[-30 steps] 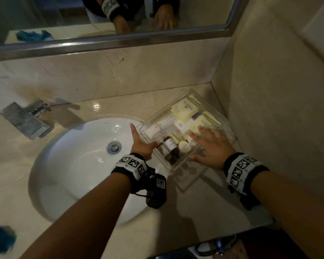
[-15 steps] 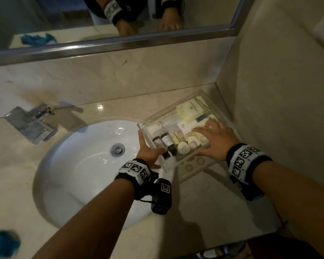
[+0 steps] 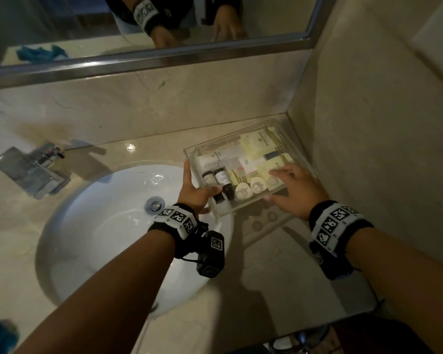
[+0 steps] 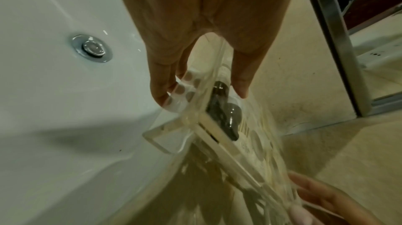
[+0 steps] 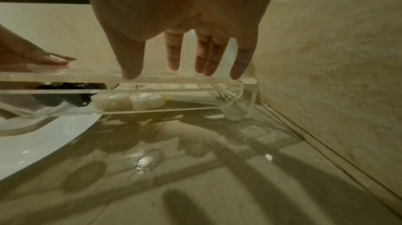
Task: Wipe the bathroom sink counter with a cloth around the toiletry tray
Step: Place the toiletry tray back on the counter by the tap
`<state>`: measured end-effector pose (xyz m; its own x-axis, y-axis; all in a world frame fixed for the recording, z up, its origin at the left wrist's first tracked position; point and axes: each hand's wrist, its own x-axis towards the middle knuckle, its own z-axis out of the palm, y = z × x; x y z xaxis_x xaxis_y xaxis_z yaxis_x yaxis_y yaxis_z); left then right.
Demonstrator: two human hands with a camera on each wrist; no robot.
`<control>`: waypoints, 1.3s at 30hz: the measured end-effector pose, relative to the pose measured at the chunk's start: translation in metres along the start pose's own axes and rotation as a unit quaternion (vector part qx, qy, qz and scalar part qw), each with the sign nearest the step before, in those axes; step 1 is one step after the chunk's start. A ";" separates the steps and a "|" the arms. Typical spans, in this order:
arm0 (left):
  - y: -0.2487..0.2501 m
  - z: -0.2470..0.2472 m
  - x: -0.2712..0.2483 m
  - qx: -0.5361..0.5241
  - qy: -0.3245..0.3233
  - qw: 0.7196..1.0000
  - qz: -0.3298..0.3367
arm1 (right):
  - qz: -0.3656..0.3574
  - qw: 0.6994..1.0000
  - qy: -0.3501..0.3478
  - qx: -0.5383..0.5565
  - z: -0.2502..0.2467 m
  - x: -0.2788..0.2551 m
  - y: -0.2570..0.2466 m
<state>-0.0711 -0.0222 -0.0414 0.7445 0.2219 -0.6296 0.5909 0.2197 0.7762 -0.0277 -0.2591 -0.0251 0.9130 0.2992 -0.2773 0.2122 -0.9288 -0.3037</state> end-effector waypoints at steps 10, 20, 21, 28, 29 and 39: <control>0.033 0.003 0.025 0.021 0.002 0.999 0.036 | 0.112 0.990 0.008 0.082 -0.007 0.030 0.021; 0.045 0.007 0.045 0.068 0.014 0.996 0.047 | 0.131 0.989 0.019 0.063 0.001 0.030 0.012; 0.044 0.007 0.046 0.075 0.015 0.996 0.048 | 0.131 0.989 0.020 0.062 0.000 0.031 0.012; 0.037 0.004 0.057 0.091 0.008 0.995 0.035 | 0.151 0.987 0.026 0.052 -0.001 0.038 0.011; 0.037 0.004 0.059 0.094 0.007 0.995 0.036 | 0.152 0.987 0.027 0.048 -0.001 0.039 0.011; 0.034 0.007 0.059 0.269 0.003 0.959 0.091 | 0.139 0.990 0.015 0.019 -0.004 0.039 0.010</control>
<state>-0.0051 -0.0083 -0.0522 0.8499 0.2167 -0.4804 0.5270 -0.3455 0.7765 0.0110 -0.2578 -0.0356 0.9443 0.0260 -0.3280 -0.0612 -0.9656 -0.2528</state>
